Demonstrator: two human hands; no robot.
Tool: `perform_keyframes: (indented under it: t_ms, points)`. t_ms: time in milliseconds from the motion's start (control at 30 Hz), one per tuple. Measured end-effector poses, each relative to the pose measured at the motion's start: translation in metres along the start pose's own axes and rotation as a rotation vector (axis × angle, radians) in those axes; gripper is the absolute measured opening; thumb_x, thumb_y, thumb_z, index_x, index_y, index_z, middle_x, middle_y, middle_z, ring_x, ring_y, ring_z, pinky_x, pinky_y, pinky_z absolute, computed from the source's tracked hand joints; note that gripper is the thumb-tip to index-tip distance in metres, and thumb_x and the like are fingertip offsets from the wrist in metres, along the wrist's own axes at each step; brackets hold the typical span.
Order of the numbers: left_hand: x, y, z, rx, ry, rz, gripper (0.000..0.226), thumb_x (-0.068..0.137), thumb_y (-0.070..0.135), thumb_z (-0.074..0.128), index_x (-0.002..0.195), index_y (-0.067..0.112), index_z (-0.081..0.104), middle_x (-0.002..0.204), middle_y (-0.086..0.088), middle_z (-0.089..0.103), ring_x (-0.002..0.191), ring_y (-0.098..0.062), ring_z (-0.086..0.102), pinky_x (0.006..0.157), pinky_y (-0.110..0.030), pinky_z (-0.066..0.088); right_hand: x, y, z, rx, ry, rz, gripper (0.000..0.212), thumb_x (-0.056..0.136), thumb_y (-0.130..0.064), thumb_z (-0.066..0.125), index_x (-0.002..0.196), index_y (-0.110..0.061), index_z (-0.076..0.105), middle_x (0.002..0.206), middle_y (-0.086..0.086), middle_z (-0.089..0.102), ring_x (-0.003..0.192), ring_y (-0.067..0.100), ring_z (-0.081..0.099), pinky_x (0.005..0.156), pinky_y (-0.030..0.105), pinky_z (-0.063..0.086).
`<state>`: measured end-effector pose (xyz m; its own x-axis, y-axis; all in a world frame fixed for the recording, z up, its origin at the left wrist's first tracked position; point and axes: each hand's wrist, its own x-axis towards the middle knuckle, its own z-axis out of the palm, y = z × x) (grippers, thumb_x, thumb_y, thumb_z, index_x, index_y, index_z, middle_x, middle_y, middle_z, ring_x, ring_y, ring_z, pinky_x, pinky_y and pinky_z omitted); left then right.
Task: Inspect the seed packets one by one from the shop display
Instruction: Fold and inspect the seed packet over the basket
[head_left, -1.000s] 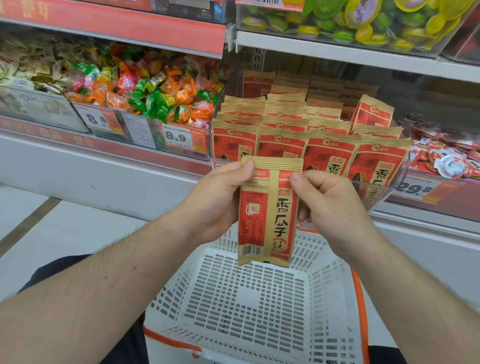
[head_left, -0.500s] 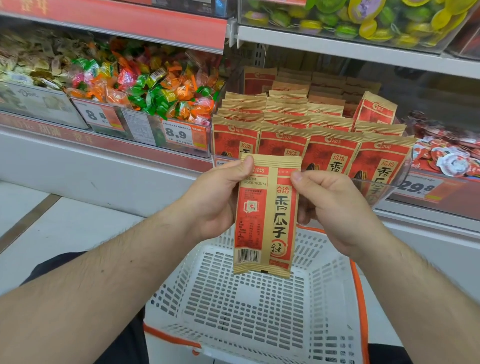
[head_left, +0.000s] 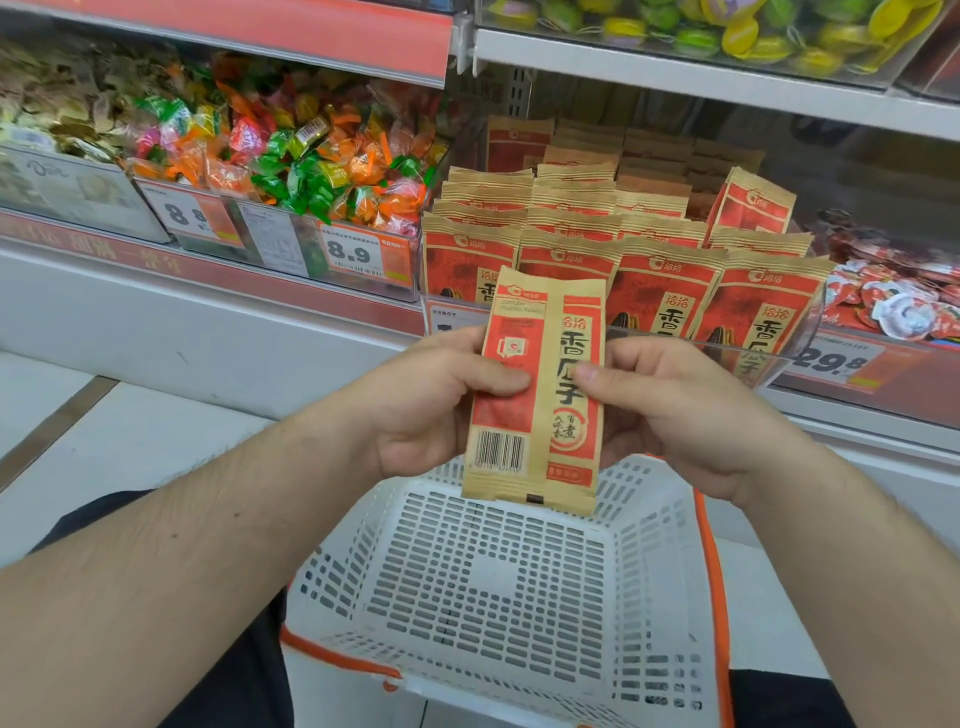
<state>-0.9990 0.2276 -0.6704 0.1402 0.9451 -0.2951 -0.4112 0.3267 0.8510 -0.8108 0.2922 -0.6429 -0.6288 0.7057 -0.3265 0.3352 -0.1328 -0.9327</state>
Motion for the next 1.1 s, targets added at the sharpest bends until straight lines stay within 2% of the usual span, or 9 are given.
perform_keyframes:
  t_ms: [100, 267, 467, 600, 733, 833, 933, 1033, 1100]
  points:
    - [-0.002, 0.002, 0.002, -0.03, 0.009, -0.113, 0.044, 0.078, 0.006, 0.057, 0.122, 0.005, 0.065, 0.116, -0.017, 0.071, 0.095, -0.029, 0.071, 0.091, -0.046, 0.056, -0.005, -0.001, 0.0, -0.011, -0.166, 0.095, 0.052, 0.073, -0.019, 0.081, 0.119, -0.007, 0.059, 0.093, 0.024, 0.073, 0.066, 0.031, 0.068, 0.049, 0.026, 0.056]
    - [-0.006, 0.002, 0.007, -0.1, 0.074, -0.292, 0.034, 0.095, 0.005, 0.043, 0.121, 0.002, 0.065, 0.105, -0.017, 0.074, 0.084, -0.029, 0.074, 0.076, -0.046, 0.06, -0.004, 0.002, -0.001, 0.222, -0.265, 0.265, 0.046, 0.073, -0.015, 0.077, 0.112, 0.006, 0.066, 0.087, 0.025, 0.072, 0.053, 0.021, 0.069, 0.043, 0.024, 0.056]
    - [-0.003, 0.001, 0.003, -0.158, 0.171, -0.407, 0.032, 0.099, 0.008, 0.043, 0.121, -0.011, 0.057, 0.093, -0.026, 0.071, 0.071, -0.035, 0.074, 0.062, -0.043, 0.061, 0.004, 0.008, 0.008, 0.468, -0.221, 0.421, 0.039, 0.073, -0.016, 0.062, 0.103, 0.007, 0.067, 0.064, 0.018, 0.067, 0.041, 0.016, 0.064, 0.037, 0.02, 0.051]
    - [0.0, 0.001, 0.002, -0.189, 0.213, -0.422, 0.028, 0.1, 0.009, 0.043, 0.11, -0.014, 0.056, 0.088, -0.03, 0.07, 0.066, -0.039, 0.072, 0.06, -0.046, 0.059, 0.008, 0.01, 0.009, 0.504, -0.209, 0.442, 0.033, 0.074, -0.017, 0.063, 0.099, 0.005, 0.068, 0.064, 0.019, 0.064, 0.039, 0.014, 0.063, 0.037, 0.019, 0.051]
    - [0.002, 0.001, 0.001, -0.154, 0.213, -0.408, 0.027, 0.1, 0.009, 0.045, 0.113, -0.01, 0.058, 0.087, -0.026, 0.071, 0.066, -0.035, 0.073, 0.056, -0.043, 0.061, 0.008, 0.01, 0.009, 0.489, -0.19, 0.445, 0.032, 0.074, -0.017, 0.063, 0.097, 0.004, 0.069, 0.064, 0.018, 0.065, 0.04, 0.015, 0.063, 0.037, 0.019, 0.051]
    - [0.004, -0.006, -0.001, 0.064, 0.209, -0.39, 0.021, 0.1, 0.01, 0.046, 0.106, 0.004, 0.066, 0.085, -0.012, 0.075, 0.073, -0.026, 0.073, 0.064, -0.039, 0.061, 0.005, 0.01, 0.017, 0.263, -0.143, 0.387, 0.032, 0.079, -0.015, 0.067, 0.107, 0.002, 0.066, 0.072, 0.017, 0.071, 0.044, 0.016, 0.065, 0.039, 0.021, 0.053]
    - [0.01, -0.018, -0.002, 0.348, 0.268, -0.276, 0.012, 0.098, 0.016, 0.058, 0.099, 0.011, 0.07, 0.083, -0.001, 0.076, 0.086, -0.021, 0.07, 0.084, -0.05, 0.057, 0.002, 0.015, 0.03, -0.149, 0.001, 0.242, 0.036, 0.087, -0.009, 0.071, 0.118, -0.011, 0.054, 0.073, 0.016, 0.073, 0.047, 0.02, 0.064, 0.043, 0.026, 0.053]
    - [0.009, -0.022, 0.0, 0.417, 0.22, -0.26, 0.026, 0.091, 0.032, 0.07, 0.109, 0.014, 0.071, 0.098, -0.002, 0.077, 0.099, -0.023, 0.07, 0.093, -0.059, 0.052, 0.001, 0.02, 0.04, -0.427, 0.045, 0.065, 0.051, 0.079, -0.02, 0.079, 0.117, -0.028, 0.045, 0.069, 0.006, 0.072, 0.054, 0.024, 0.069, 0.052, 0.039, 0.059]
    - [0.011, -0.024, -0.001, 0.388, 0.211, -0.221, 0.02, 0.09, 0.027, 0.07, 0.105, 0.014, 0.07, 0.088, -0.002, 0.076, 0.092, -0.022, 0.07, 0.094, -0.059, 0.052, 0.001, 0.022, 0.038, -0.491, 0.024, 0.005, 0.046, 0.082, -0.029, 0.076, 0.117, -0.035, 0.047, 0.068, 0.001, 0.07, 0.057, 0.02, 0.071, 0.061, 0.046, 0.061]
